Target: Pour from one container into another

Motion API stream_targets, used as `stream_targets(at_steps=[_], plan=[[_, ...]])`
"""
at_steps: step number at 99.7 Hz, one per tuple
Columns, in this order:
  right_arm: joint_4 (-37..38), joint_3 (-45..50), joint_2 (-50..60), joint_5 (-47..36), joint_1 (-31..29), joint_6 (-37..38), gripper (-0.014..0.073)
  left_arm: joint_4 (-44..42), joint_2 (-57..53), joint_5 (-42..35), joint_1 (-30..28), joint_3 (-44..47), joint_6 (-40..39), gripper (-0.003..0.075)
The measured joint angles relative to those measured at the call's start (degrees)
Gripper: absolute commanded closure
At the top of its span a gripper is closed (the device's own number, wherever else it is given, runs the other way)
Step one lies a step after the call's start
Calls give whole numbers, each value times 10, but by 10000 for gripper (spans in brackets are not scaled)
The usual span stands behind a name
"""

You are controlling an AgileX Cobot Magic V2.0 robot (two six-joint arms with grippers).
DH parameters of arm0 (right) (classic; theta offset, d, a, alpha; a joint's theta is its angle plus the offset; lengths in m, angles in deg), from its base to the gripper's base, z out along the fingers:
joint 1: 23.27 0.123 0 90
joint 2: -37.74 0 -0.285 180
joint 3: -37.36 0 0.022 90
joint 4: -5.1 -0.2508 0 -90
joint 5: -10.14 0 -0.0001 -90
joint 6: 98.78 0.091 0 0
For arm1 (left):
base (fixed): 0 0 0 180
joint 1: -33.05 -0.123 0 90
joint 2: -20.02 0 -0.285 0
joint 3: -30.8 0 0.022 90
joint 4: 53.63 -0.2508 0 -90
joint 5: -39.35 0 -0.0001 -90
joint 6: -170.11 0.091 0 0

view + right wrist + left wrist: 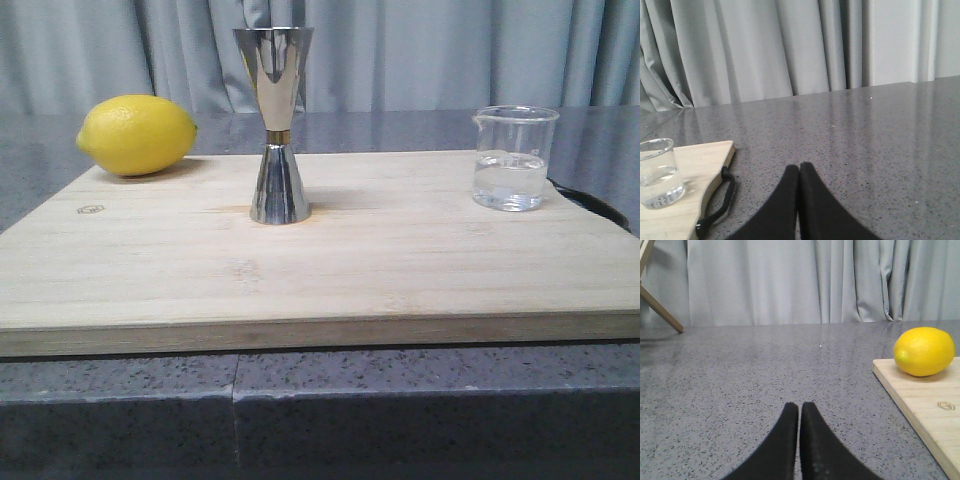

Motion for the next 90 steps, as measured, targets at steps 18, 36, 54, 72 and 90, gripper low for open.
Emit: stream_targets(at_steps=[18, 36, 54, 72, 90], plan=[[0, 0, 0, 0, 0, 0, 665, 0, 0, 0, 0, 0, 0, 739], [0, 0, 0, 0, 0, 0, 665, 0, 0, 0, 0, 0, 0, 739], [0, 0, 0, 0, 0, 0, 665, 0, 0, 0, 0, 0, 0, 739], [0, 0, 0, 0, 0, 0, 665, 0, 0, 0, 0, 0, 0, 739], [6, 0, 0, -5, 0, 0, 665, 0, 0, 0, 0, 0, 0, 739]])
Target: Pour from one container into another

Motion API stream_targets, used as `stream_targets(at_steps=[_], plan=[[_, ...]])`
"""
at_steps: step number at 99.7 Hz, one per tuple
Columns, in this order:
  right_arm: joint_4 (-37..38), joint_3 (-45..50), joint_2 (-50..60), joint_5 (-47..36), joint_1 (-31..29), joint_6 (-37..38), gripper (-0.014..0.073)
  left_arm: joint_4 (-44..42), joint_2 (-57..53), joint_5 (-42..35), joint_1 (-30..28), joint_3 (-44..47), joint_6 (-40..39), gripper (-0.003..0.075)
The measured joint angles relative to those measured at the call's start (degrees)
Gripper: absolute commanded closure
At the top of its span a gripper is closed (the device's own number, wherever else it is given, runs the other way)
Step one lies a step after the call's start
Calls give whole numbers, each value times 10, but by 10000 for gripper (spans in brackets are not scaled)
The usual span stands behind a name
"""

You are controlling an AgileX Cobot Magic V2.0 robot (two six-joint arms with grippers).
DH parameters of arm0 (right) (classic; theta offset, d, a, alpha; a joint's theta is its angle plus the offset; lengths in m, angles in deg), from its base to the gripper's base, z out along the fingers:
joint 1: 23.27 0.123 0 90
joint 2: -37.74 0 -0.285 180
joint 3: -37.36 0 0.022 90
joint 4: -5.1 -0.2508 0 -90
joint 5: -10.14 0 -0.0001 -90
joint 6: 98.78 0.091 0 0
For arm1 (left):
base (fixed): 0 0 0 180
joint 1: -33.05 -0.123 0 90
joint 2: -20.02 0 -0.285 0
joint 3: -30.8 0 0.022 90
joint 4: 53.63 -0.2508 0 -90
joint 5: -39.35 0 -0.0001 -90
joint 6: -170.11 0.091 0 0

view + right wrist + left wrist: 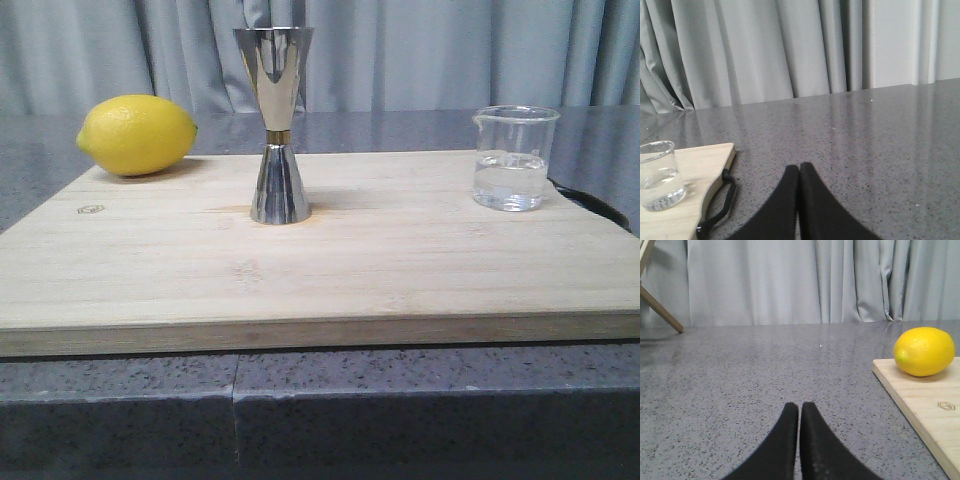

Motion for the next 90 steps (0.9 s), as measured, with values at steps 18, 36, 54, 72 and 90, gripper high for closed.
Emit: stream_targets(at_steps=[18, 36, 54, 72, 90], plan=[[58, 0, 0, 6, 0, 0, 665, 0, 0, 0, 0, 0, 0, 739], [66, 0, 0, 6, 0, 0, 665, 15, 0, -11, 0, 0, -1, 739], [54, -32, 0, 45, 0, 1, 665, 51, 0, -9, 0, -15, -3, 739], [51, -129, -21, 151, 0, 1, 665, 57, 0, 56, 0, -96, -3, 739], [49, -228, -106, 250, 0, 1, 665, 35, 41, 137, 0, -197, -3, 739]])
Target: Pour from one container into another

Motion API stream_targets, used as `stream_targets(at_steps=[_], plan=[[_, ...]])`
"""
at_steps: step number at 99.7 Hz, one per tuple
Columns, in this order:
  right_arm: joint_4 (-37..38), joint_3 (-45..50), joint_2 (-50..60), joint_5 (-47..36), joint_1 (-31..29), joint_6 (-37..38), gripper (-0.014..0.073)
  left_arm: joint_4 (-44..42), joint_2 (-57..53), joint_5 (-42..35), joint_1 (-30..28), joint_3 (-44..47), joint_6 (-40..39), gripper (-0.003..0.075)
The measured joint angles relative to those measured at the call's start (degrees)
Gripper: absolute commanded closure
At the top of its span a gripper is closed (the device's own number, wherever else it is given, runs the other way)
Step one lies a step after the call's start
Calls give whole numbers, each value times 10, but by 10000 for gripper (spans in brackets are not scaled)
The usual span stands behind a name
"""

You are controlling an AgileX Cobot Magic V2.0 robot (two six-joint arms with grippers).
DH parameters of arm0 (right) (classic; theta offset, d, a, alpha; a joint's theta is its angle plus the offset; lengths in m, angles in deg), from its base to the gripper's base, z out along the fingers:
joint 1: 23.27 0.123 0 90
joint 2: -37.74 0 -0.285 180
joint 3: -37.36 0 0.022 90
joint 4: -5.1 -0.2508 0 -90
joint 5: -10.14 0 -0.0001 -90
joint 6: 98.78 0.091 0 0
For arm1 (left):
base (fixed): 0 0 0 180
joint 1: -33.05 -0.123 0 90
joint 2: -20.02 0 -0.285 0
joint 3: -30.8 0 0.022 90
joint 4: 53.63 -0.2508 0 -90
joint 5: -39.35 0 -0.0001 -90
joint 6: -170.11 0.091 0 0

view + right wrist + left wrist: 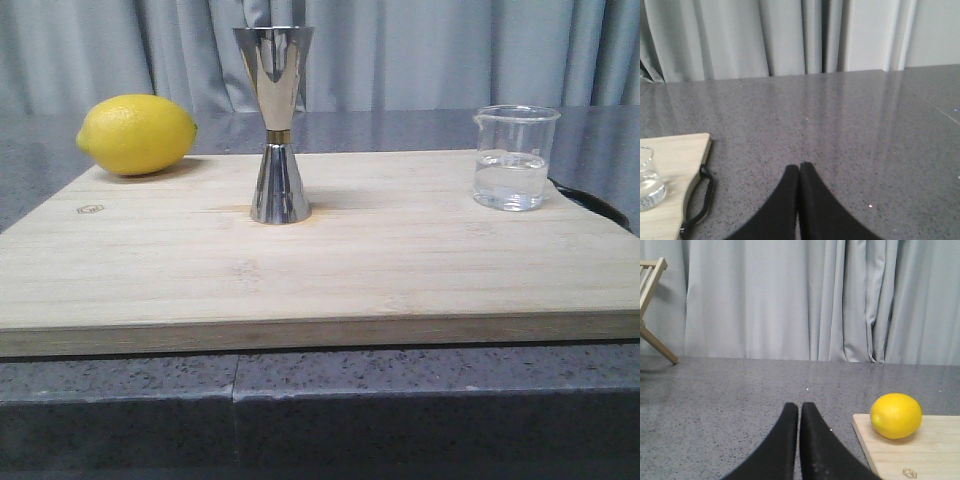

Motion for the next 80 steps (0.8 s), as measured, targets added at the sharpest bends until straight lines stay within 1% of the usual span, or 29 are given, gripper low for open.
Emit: stream_targets(at_steps=[10, 20, 32, 45, 80], plan=[[-1, -53, -54, 50, 0, -12, 665, -8, 37, 25, 0, -46, 0, 739], [-7, -103, -106, 100, 0, -41, 665, -9, 75, 48, 0, -90, 0, 739], [-22, -149, -158, 147, 0, -62, 665, -9, 115, 66, 0, -121, 0, 739], [-29, -167, -186, 159, 0, -68, 665, -10, 132, 71, 0, -127, 0, 739], [-37, -166, -188, 161, 0, -68, 665, -11, 135, 75, 0, -127, 0, 739]])
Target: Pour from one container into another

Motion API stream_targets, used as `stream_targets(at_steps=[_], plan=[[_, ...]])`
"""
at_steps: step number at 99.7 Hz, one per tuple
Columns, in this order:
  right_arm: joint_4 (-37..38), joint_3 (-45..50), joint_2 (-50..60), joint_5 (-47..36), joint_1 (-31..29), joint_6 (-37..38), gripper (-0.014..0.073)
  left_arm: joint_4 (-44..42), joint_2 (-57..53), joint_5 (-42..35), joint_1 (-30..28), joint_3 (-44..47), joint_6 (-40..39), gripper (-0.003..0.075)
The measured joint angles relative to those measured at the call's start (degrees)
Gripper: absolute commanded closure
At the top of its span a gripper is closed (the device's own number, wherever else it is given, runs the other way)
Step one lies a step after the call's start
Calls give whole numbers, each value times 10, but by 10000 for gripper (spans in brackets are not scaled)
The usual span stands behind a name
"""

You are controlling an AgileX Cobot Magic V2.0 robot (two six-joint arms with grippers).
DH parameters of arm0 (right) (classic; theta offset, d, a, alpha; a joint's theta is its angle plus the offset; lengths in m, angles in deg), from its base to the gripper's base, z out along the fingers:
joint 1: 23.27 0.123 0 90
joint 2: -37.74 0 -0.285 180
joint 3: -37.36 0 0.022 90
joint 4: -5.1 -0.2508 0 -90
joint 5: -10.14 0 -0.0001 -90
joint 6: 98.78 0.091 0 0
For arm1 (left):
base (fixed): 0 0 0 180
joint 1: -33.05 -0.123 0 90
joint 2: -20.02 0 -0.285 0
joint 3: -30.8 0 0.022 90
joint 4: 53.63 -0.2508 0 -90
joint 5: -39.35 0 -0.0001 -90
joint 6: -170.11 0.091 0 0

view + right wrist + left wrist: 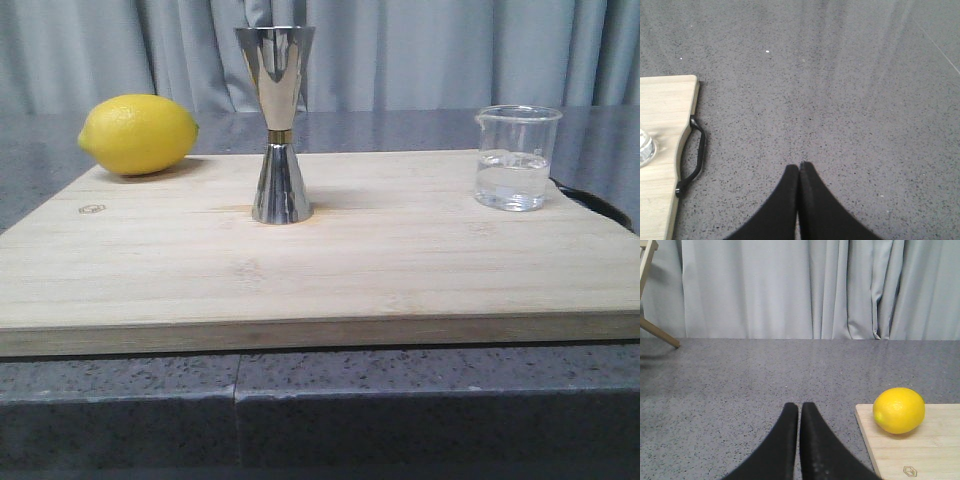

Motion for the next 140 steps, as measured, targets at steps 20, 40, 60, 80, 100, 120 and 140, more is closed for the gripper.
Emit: stream_targets(at_steps=[20, 40, 60, 80, 100, 120, 140], plan=[[-2, 0, 0, 0, 3, 0, 665, 0, 0, 0, 0, 0, 0, 739], [-6, 0, 0, 0, 74, 0, 665, 0, 0, 0, 0, 0, 0, 739], [-3, 0, 0, -1, 129, 0, 501, -8, 0, 1, 0, 0, 0, 463], [16, 0, 0, -14, 131, 0, 123, -25, 0, 3, 0, 0, 0, 184], [23, 0, 0, -15, 131, 0, 81, -25, 0, 3, 0, 0, 0, 185], [23, 0, 0, -15, 131, 0, 81, -25, 0, 4, 0, 0, 0, 185], [23, 0, 0, -23, 131, 0, 81, -25, 0, 4, 0, 0, 0, 185]])
